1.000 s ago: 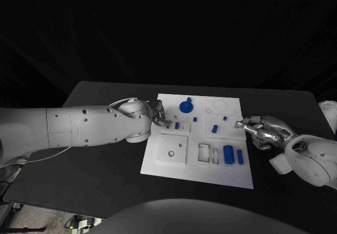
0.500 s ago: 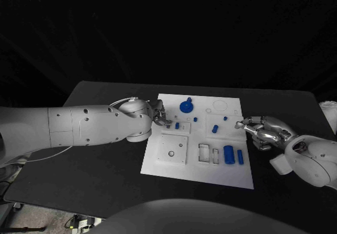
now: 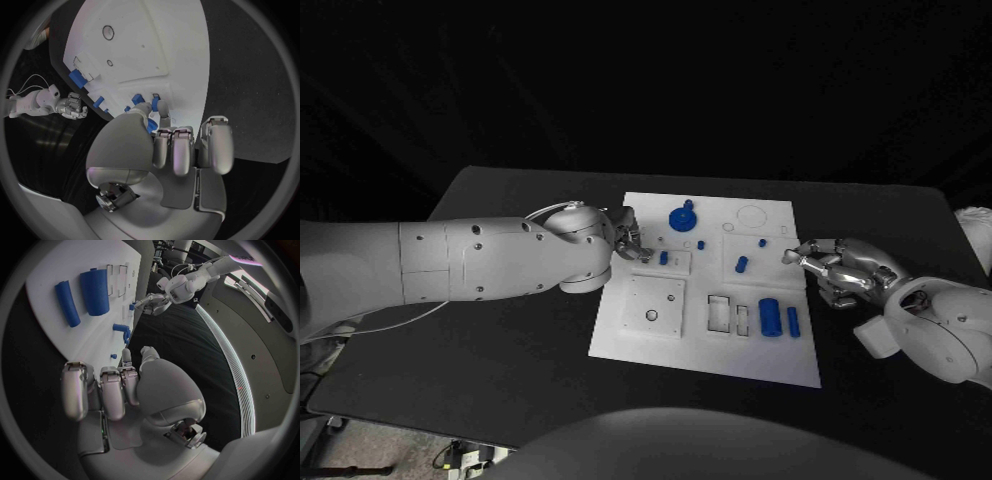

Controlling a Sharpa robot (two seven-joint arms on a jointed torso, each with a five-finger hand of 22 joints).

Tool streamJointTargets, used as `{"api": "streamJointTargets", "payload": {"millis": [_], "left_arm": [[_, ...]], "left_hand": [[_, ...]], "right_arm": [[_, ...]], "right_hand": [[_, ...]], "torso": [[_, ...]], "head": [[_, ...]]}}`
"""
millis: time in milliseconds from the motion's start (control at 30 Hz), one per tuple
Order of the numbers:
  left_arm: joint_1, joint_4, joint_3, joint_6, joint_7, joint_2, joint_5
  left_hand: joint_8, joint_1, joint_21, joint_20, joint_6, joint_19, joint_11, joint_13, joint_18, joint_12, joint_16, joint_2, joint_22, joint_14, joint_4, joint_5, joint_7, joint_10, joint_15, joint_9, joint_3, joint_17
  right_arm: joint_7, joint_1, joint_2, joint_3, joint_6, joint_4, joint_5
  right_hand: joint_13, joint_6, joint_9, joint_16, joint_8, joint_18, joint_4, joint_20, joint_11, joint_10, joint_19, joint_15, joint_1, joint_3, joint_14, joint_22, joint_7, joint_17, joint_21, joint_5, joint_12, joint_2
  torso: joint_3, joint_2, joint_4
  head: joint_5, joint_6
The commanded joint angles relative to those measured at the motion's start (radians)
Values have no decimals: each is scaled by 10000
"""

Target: Assemble the parts on the task board

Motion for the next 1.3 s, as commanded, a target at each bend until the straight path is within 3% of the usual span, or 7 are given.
{"api": "streamJointTargets", "payload": {"millis": [33,1033,1300], "left_arm": [[-24,39,-11,249,48,5,102],[-41,43,-12,198,109,-9,113],[-39,122,-5,-77,310,-101,114]], "left_hand": [[-37,-68,-55,-46,3,464,-29,2630,100,23,25,-8,2198,1037,2,-31,3,1040,-25,9,59,2635],[-44,-32,-83,-42,7,453,-32,2630,106,23,25,-25,2190,1037,-14,-63,-4,1040,-25,9,196,2635],[-22,22,-53,-46,73,468,-44,2630,99,23,25,-189,2200,1037,-12,121,-21,1040,-36,26,461,2635]], "right_arm": [[63,-13,11,-3,156,3,-73],[54,-37,8,-3,173,-3,-73],[38,-45,1,-3,179,-9,-73]], "right_hand": [[985,72,-10,8,-57,-30,1,-14,-453,1627,-87,-36,63,46,937,1974,-25,2494,-36,24,-37,-34],[985,70,-13,7,-62,-26,-2,-15,-455,1627,-100,-39,91,74,936,1968,-28,2493,-52,35,-37,-41],[985,67,-14,6,-64,-25,-10,-16,-458,1627,-101,-40,114,91,934,1967,-30,2489,-55,41,-37,-47]], "torso": [[2,1,1],[-1,-2,-2],[-4,-1,-4]], "head": [[9,2],[14,2],[-22,2]]}}
